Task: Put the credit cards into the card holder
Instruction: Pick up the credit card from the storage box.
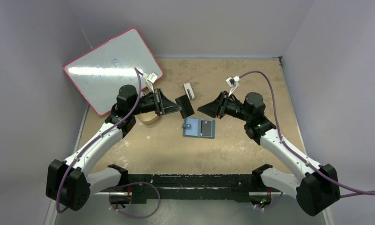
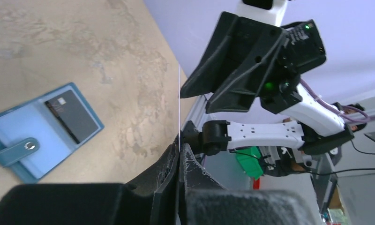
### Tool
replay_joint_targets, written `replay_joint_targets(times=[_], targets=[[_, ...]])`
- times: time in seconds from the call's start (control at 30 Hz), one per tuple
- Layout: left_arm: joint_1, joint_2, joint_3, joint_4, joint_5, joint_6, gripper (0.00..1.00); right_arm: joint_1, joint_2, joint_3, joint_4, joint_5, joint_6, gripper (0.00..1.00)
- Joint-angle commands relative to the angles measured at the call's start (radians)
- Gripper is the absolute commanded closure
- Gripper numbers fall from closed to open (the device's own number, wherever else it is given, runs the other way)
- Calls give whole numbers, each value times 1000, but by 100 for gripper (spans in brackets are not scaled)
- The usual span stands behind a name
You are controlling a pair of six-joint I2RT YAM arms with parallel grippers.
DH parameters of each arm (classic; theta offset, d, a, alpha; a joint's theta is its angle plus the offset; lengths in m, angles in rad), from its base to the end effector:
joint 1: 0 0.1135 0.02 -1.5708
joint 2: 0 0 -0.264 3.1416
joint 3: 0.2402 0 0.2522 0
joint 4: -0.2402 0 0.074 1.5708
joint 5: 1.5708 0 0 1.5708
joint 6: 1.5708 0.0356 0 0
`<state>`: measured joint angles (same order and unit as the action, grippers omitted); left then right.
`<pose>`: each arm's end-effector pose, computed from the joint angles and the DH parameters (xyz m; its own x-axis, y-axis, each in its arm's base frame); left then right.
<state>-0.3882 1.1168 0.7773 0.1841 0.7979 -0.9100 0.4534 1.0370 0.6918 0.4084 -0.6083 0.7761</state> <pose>0.2244 -0.1193 0.3105 -0.8134 -0.2629 -0.5189 0.4509 0.2786 -0.8480 0.2064 0.1232 0.3209 -0.5704 0.3615 -0.7375 -0.6622 0.3288 0.6734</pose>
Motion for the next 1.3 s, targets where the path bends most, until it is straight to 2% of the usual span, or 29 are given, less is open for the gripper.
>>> replay_joint_targets(times=[0.0,0.27,0.63,0.73,0.87,0.9,0.93,1.0,1.1,1.17,1.27], targets=[[-27,-11,-5,135,90,-50,100,5,11,55,110,-118,22,61],[-74,34,0,91,112,12,100,4,37,39,135,-146,31,56],[-127,70,8,108,110,22,100,4,58,16,201,-185,50,63],[-132,74,7,111,101,18,100,5,58,4,213,-191,54,74],[-132,79,8,109,83,8,100,4,50,-9,215,-188,56,100],[-132,80,11,103,77,7,100,4,47,-12,216,-185,56,100],[-132,81,14,87,71,14,97,4,43,-17,215,-181,55,100],[-132,86,30,9,42,58,82,5,33,-28,184,-179,52,100],[-132,85,70,-168,-51,172,64,1,-1,-45,120,-84,30,100],[-132,86,85,-267,-146,245,61,0,-15,-43,40,-2,-4,100],[-132,117,120,-418,-336,317,60,-7,-13,-48,-31,99,-30,100]])
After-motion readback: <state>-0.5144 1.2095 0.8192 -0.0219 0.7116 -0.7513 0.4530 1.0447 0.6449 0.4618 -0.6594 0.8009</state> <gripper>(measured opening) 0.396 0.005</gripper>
